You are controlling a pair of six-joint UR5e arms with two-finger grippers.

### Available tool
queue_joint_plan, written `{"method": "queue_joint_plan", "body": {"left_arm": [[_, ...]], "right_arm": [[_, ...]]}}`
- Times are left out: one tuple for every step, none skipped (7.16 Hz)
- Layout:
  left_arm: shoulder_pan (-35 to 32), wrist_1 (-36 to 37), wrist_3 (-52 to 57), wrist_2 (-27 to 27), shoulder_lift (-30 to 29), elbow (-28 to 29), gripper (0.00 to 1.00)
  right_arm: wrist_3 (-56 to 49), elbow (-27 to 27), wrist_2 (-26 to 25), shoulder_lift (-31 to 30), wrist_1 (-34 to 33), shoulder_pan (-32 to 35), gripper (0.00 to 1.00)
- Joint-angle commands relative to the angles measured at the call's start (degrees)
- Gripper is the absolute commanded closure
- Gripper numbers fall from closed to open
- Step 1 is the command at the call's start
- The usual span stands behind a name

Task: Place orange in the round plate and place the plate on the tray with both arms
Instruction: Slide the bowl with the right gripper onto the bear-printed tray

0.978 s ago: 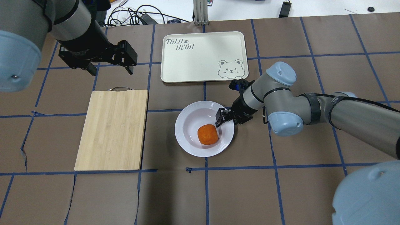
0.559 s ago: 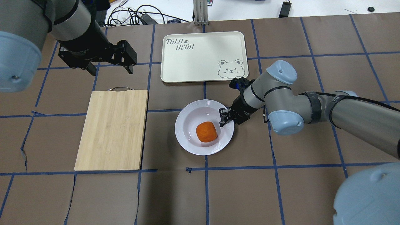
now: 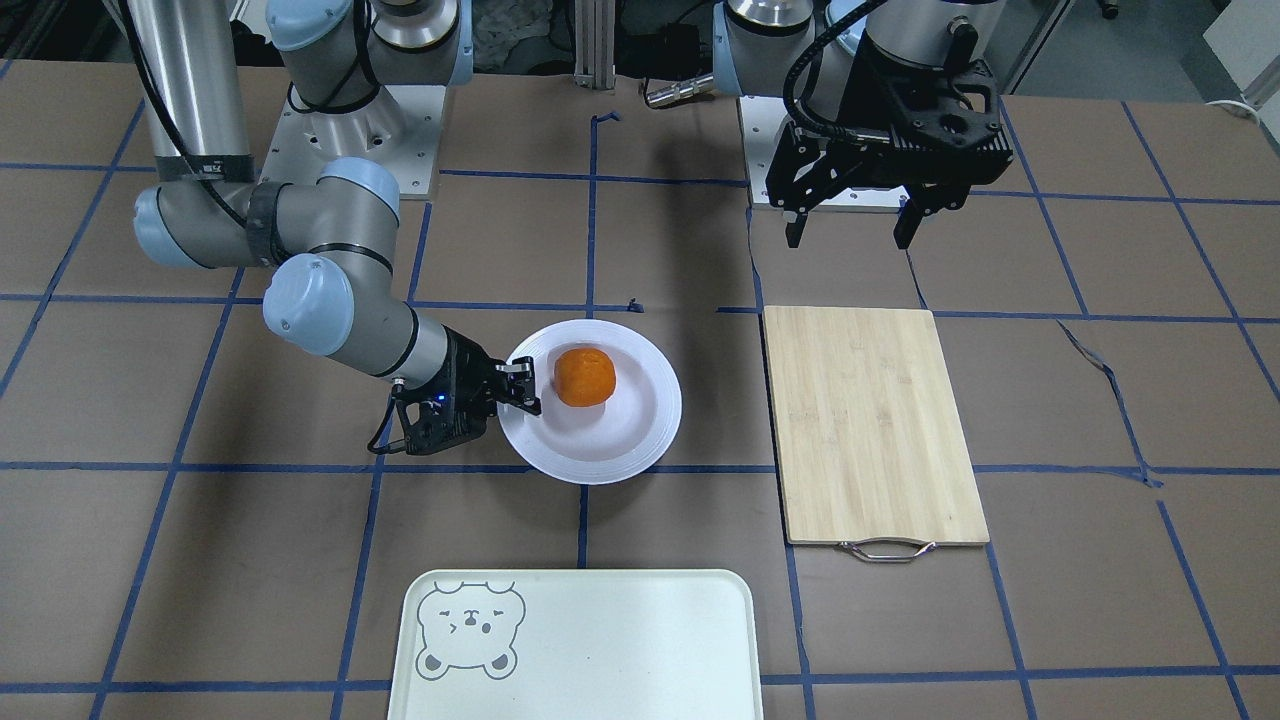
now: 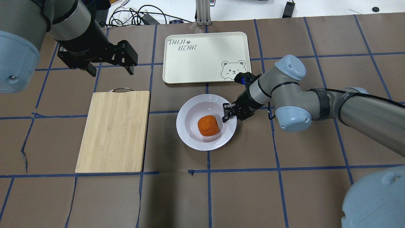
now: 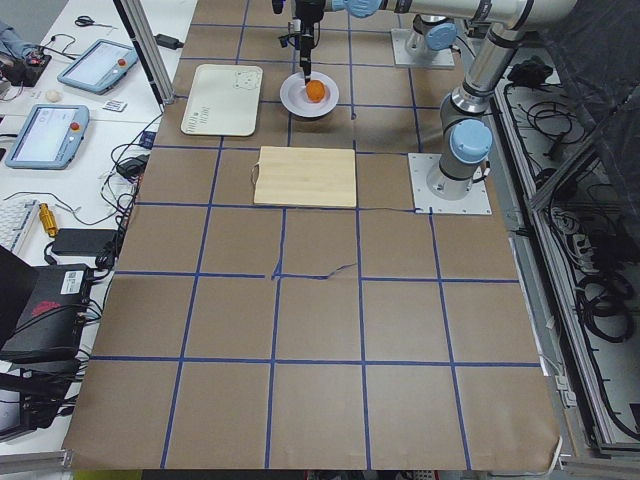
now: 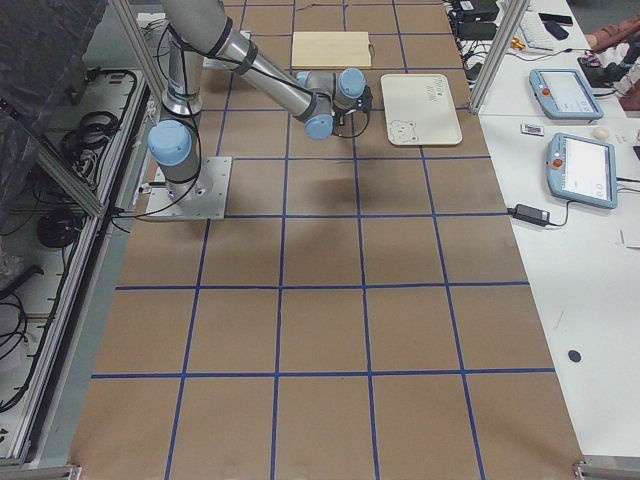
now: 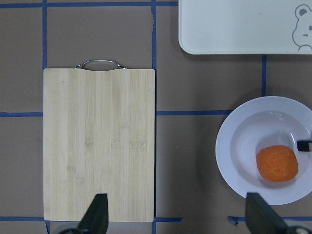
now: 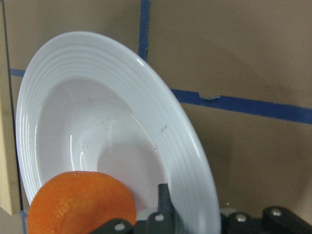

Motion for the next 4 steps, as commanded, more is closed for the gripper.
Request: {"method": "queue_joint_plan", "body": {"left_arm": [[-0.1,-0.2,0.0,0.0,0.2,0.0,0.0],[0.0,-0.2,0.0,0.0,0.2,0.0,0.0],[0.0,-0.2,0.0,0.0,0.3,0.0,0.0],[-0.1,-0.2,0.0,0.0,0.3,-0.1,0.0]], "right_arm": [[0.0,-0.3,2.0,-0.8,2.0,-2.1,1.0],[0.0,-1.0,2.0,-1.5,2.4,-2.7,1.0],[0.4,-3.1,3.6,-1.6,4.1,-2.9,1.0],[0.7,-6.9,4.0,-1.5,7.8,-2.8,1.0]]}}
